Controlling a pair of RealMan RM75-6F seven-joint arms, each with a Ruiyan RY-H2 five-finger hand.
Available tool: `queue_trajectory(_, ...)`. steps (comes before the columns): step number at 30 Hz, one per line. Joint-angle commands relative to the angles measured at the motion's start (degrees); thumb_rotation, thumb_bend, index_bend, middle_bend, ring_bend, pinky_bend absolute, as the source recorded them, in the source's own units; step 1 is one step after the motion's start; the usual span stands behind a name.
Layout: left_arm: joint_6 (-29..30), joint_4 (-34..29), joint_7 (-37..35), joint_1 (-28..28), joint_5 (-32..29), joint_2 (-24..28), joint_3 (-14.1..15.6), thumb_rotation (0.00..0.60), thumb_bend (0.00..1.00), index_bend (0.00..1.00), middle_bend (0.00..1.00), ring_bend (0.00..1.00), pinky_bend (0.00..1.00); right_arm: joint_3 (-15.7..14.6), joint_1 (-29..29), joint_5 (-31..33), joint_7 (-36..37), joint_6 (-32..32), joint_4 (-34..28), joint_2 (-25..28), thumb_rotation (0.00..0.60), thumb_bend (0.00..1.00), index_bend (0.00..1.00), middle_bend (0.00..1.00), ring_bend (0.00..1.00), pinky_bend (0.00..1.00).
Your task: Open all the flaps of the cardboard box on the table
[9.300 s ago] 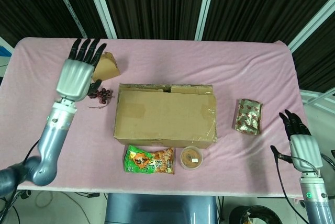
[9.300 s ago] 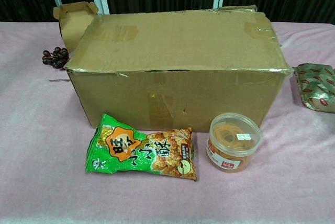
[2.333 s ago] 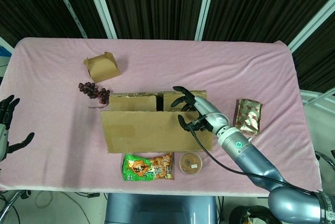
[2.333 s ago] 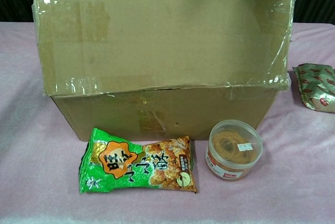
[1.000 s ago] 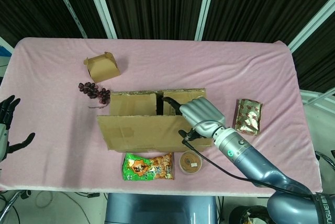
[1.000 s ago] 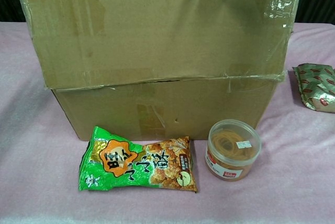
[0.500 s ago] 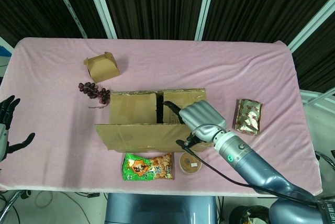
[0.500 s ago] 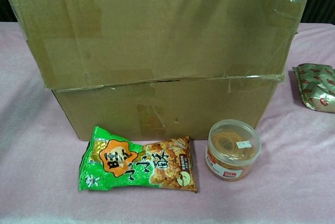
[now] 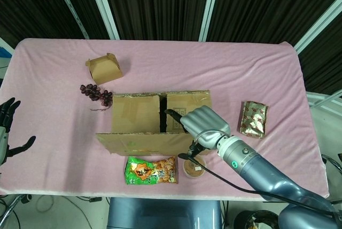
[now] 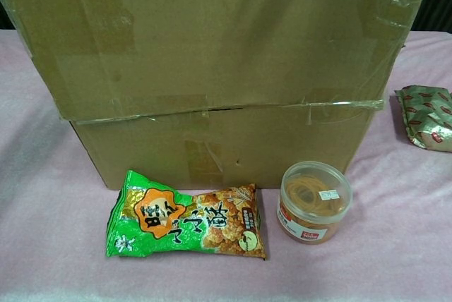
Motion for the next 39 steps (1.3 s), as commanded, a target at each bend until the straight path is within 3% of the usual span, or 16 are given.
queue_trajectory(1,-0.01,-0.01,-0.02,0.00,0.00,0.01,0.00,0.600,0.21,0.00,0.00,0.00,0.00,0.00,0.77,0.27,0.21,-1.13,0.00,1.09,0.397,0.22,0.02,0.50,0.61,0.45)
queue_trajectory(15,-0.07,-0.11,-0.45,0.02,0.22,0.16,0.08,0.600,0.21,0.00,0.00,0.00,0.00,-2.18,5.75,3.51,1.67,-13.53,0.00,8.11,0.394,0.21,0.02,0.50,0.61,0.45)
queue_trajectory(28,0.23,0.01,-0.59,0.12,0.44,0.14,0.07,0.600,0.21,0.00,0.00,0.00,0.00,-4.15,8.31,2.72,6.04,-23.57,0.00,14.59,0.394,0.20,0.01,0.50,0.61,0.45)
queue_trajectory(34,0.37,0.10,-0.50,0.16,0.49,0.09,0.06,0.600,0.21,0.00,0.00,0.00,0.00,-5.13,7.19,-0.84,6.44,-20.87,0.00,15.76,0.411,0.20,0.01,0.42,0.54,0.39)
queue_trajectory(39,0.36,0.23,-0.02,0.16,0.50,-0.02,0.12,0.600,0.21,0.00,0.00,0.00,0.00,-7.08,1.87,-7.12,3.96,-11.55,0.00,14.40,0.485,0.20,0.01,0.30,0.32,0.31)
